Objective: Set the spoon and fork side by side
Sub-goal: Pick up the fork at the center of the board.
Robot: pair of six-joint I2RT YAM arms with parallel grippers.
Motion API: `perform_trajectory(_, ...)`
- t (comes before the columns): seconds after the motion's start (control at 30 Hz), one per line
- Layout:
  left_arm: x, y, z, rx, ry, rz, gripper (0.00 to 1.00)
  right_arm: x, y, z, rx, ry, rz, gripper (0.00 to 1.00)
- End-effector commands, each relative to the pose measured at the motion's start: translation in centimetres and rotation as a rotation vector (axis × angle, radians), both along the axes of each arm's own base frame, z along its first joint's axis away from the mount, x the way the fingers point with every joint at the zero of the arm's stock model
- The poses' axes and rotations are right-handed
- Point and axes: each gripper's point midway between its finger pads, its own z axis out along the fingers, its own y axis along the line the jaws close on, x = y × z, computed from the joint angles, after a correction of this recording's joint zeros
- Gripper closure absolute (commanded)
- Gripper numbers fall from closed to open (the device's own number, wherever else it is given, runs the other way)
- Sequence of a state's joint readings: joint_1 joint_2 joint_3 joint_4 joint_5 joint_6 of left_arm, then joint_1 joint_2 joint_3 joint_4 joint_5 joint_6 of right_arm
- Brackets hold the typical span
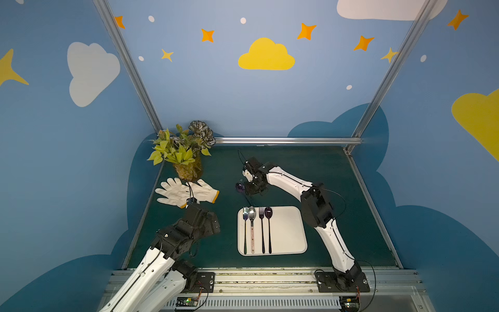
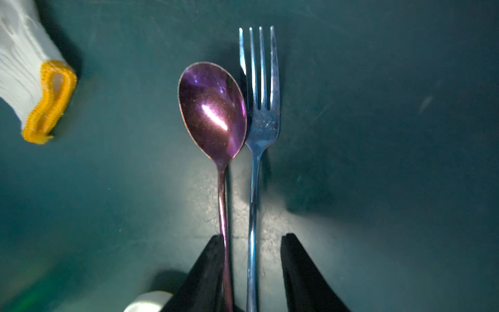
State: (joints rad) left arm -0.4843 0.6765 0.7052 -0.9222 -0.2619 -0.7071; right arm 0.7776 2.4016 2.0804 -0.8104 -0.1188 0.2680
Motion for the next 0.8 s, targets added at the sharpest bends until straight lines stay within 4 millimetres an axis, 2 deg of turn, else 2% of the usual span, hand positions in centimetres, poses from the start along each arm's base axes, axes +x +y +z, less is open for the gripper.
perform_trajectory(0.0,0.1,-0.1,0.6,-0.017,-0.020,-0.004,0.00,0.5,0.7,0.5,0.029,0.007,-0.008,0.61)
perform_trajectory(0.13,0.1,-0.2,0.7,-0.018,-0.025,-0.012,0.00,0.9,0.3,-0.9,0.001,0.009,-0.035,0.63)
perform_trajectory(0.37,0.3,-0.3,0.8,-0.007,-0.037,-0.037,0.00,0.7,0.2,-3.6,-0.018,0.060,-0.055,0.72)
perform_trajectory(0.47,0.4,-0.4,0.9,-0.011,-0.041,-0.043,0.00,0.7,-0.1,-3.8,-0.032,0.057,-0.068,0.81)
perform_trajectory(0.63,0.7,-0.7,0.9,-0.022,-0.048,-0.047,0.00,2.0,-0.9,-2.2,-0.044,-0.002,-0.107,0.94)
perform_trajectory(0.77,0.9,-0.8,1.0,-0.026,-0.057,-0.049,0.00,3.9,-1.7,0.6,-0.019,-0.068,-0.133,0.99)
